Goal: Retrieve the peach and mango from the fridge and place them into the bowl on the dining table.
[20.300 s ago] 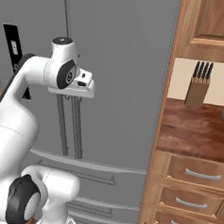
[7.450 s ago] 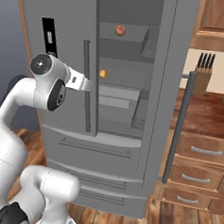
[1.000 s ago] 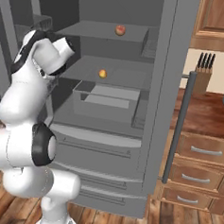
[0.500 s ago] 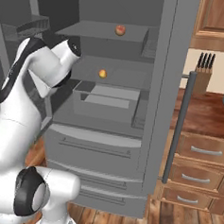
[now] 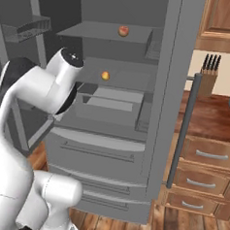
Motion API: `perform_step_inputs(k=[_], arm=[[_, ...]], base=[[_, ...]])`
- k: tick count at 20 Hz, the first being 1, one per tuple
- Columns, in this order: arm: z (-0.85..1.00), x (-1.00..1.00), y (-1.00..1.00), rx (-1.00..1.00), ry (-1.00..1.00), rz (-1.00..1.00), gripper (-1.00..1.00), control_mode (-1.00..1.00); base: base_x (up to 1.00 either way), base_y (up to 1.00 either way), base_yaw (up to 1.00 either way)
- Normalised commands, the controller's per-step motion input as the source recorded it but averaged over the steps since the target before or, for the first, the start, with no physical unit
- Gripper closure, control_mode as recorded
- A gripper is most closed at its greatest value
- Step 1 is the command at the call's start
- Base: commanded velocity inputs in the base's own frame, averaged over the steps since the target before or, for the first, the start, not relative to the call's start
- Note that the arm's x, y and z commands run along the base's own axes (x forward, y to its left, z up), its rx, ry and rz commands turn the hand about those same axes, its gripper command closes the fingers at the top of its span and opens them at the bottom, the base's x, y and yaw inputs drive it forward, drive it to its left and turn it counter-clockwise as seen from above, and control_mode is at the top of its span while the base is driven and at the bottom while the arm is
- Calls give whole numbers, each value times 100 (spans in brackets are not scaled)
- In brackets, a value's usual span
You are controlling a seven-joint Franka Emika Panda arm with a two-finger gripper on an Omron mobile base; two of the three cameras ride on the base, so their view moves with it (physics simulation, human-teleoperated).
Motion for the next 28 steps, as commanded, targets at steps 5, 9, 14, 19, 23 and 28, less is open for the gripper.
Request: perform_step_inputs(k=[5, 9, 14, 19, 23, 28], arm=[[3, -87, -54, -41, -28, 24, -100, -100], [3, -91, -50, -27, -21, 15, -100, -100], [4, -74, -43, -16, -13, 15, -100, -100], [4, -57, -10, -21, -15, 4, -100, -100], [19, -31, 0, -18, -7, 0, -100, -100], [30, -18, 0, -6, -4, 0, -100, -100]], base=[[0, 0, 0], [0, 0, 0], [0, 0, 0], [0, 0, 0], [0, 0, 0], [0, 0, 0]])
